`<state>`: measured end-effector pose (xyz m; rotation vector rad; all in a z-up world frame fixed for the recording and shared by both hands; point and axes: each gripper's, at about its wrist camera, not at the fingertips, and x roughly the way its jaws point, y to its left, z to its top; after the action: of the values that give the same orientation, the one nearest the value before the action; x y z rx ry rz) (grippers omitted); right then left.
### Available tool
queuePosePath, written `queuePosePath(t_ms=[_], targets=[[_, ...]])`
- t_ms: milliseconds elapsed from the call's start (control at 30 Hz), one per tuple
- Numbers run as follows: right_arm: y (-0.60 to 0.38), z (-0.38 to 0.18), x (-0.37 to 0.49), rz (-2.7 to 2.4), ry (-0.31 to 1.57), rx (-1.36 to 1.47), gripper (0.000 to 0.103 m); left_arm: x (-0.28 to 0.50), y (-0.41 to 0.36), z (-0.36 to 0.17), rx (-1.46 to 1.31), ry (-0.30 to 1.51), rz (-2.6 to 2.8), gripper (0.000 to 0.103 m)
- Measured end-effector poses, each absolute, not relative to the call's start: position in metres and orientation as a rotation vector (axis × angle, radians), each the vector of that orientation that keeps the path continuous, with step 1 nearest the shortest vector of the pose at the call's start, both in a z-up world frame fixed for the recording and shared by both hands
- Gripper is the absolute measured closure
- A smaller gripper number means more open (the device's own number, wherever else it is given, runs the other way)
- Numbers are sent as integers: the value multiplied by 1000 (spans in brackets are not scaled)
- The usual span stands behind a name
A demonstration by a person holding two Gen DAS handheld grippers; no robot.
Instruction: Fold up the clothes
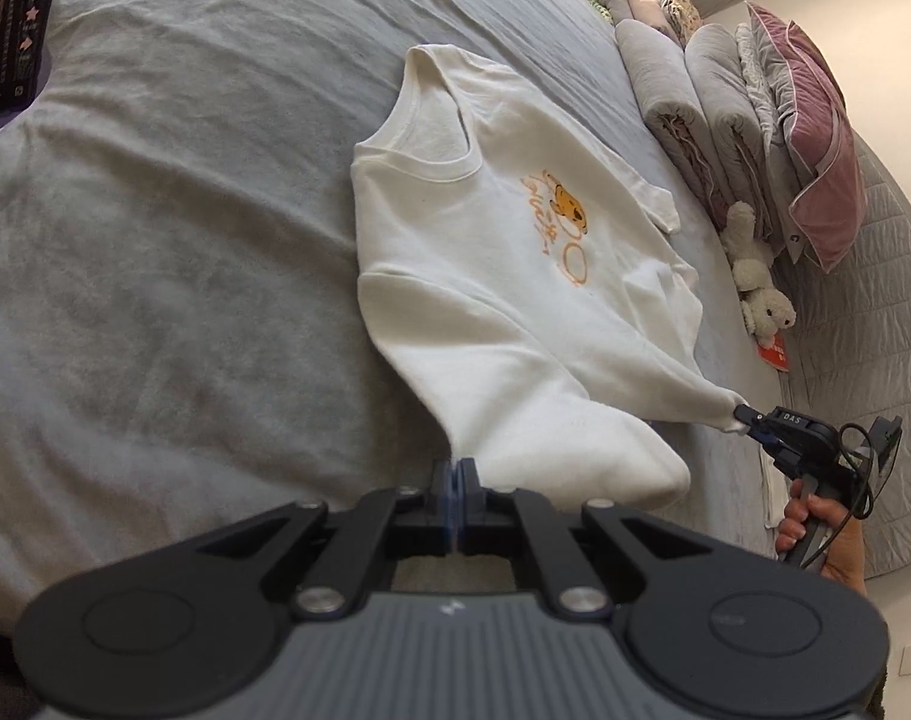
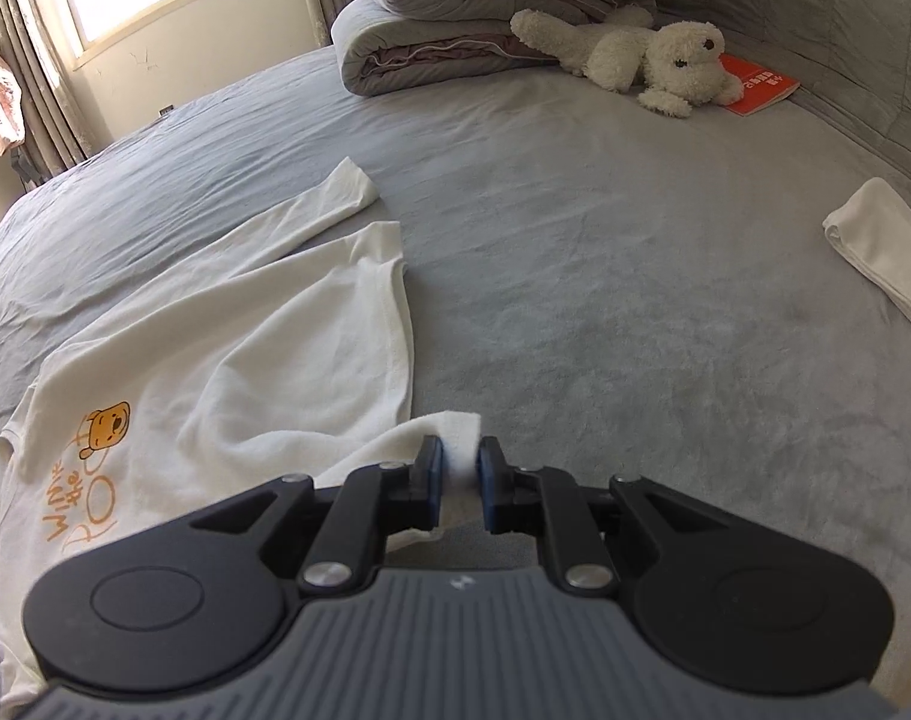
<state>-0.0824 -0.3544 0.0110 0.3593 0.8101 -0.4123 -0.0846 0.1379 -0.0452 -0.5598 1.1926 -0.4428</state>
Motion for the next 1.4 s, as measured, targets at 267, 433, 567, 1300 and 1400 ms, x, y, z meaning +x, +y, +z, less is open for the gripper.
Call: queuePosePath(t_ms=[267,433,567,1300,1400], targets=[[-349,-8,-79,-381,865,331,71,-84,144,-63,-568,1137,-435,89],[-330,11,-96,-316,819,227,46,-88,139,-65,-580,1084,-473,75],[-303,20,-113,-160,774,133,44,-99,125,-58,-468,1033,-526,55],[-223,10,-129,381,722,-117,44,-85,115,-61,-494,996,-489,48],[-253,14,-113,254,722,-49,44,-73,109,-62,-501,1003,-449,48]])
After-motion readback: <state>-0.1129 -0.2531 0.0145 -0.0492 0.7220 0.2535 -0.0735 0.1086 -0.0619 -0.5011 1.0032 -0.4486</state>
